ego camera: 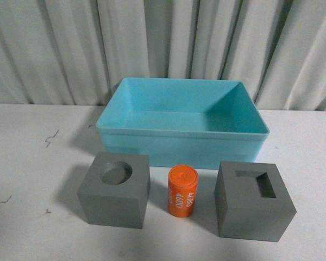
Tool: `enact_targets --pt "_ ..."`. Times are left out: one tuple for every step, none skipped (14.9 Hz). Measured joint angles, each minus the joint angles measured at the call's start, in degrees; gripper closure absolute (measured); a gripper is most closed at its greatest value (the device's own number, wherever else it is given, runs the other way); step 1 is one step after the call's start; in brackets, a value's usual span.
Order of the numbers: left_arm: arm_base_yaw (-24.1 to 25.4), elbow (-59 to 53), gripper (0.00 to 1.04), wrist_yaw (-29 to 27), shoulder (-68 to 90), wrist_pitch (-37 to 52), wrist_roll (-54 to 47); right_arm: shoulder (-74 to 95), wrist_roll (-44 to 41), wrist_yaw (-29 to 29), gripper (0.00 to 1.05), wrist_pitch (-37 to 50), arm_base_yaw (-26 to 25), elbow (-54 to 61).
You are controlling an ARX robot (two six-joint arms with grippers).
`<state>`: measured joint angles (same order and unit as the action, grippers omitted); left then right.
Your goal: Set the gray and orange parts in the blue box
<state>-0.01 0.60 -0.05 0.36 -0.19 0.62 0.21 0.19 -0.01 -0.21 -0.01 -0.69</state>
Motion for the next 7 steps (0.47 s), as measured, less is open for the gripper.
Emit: enact_targets --pt "0.00 0.00 0.07 0.00 0.00 0.00 0.00 -0.02 0.00 0.00 0.06 0.00 0.00 0.00" --pt "0.00 0.00 0.07 0.00 0.00 0.00 0.00 -0.02 0.00 0.00 0.06 0.00 0.00 0.00" --pt "0.00 0.00 0.07 0.00 0.00 0.00 0.00 0.00 0.00 0.00 0.06 0.00 0.00 0.00" --pt "0.00 0.00 0.07 0.00 0.00 0.00 0.00 0.00 0.00 0.00 0.06 0.00 0.00 0.00" --pt "0.00 0.00 0.07 0.00 0.00 0.00 0.00 0.00 0.00 0.00 0.06 0.00 0.00 0.00" --pt "0.00 0.00 0.07 0.00 0.00 0.00 -0.02 0.00 0.00 0.00 0.06 0.00 0.00 0.00" --pt "0.00 0.00 0.07 0.00 0.00 0.00 0.00 0.00 0.00 0.00 0.06 0.00 0.00 0.00"
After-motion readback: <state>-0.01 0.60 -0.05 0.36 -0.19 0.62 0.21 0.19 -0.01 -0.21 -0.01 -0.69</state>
